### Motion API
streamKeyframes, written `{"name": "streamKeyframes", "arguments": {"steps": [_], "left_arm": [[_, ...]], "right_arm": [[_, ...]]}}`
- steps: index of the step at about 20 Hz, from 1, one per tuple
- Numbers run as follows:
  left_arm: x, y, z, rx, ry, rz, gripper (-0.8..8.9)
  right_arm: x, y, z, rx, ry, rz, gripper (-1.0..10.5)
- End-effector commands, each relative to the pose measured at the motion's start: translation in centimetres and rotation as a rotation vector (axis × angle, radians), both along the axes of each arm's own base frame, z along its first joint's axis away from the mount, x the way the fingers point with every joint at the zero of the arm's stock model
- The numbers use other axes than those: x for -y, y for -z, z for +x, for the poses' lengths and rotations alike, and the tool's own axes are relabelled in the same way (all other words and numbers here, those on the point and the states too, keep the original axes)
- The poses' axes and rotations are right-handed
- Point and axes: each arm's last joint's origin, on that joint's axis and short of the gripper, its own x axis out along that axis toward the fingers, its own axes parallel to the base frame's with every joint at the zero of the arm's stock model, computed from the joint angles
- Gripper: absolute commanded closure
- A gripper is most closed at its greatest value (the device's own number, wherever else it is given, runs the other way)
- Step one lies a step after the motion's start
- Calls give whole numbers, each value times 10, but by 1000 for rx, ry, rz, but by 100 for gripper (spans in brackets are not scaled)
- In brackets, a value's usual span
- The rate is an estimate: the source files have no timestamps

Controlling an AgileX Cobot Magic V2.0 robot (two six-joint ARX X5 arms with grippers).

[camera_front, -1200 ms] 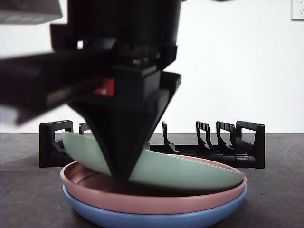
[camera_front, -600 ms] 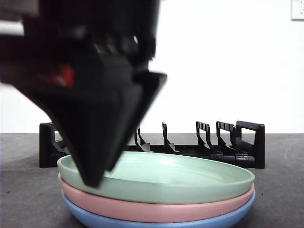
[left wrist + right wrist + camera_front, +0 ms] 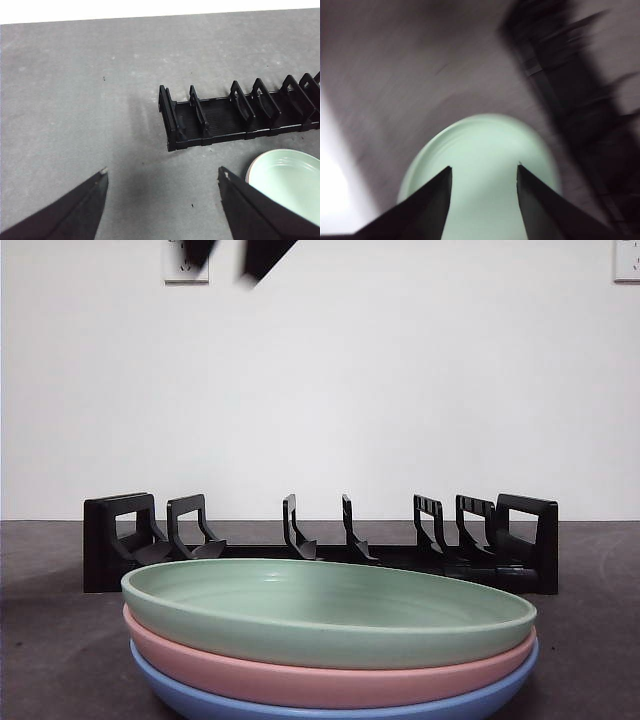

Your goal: Place the plate

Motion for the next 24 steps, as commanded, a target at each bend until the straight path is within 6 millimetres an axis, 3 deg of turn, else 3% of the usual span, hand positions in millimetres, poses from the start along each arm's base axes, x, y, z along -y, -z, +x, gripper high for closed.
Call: {"name": "streamKeyframes", "arguments": {"steps": [1, 5, 7, 10, 13, 14, 15, 24], "left_arm": [[0, -5, 0, 23, -1, -15, 469], [0, -5, 0, 24, -1, -15, 469], [0, -5, 0, 24, -1, -15, 469], [0, -6, 0, 26, -1, -16, 469], [0, -6, 0, 26, -1, -16, 480], [0, -6, 0, 26, 0, -15, 593], [0, -5, 0, 23, 1, -12, 805], [0, -6, 0, 32, 1, -16, 806]], "right_arm": [[27, -21, 26, 43, 126, 89, 740], [100, -30, 68, 71, 346, 136, 740], [132, -29, 71, 76, 403, 163, 740], [162, -28, 64, 86, 465, 155, 740], [172, -28, 59, 66, 492, 125, 744], [173, -28, 59, 59, 492, 119, 837], [173, -27, 59, 57, 491, 116, 944], [174, -31, 56, 76, 499, 139, 928]]}}
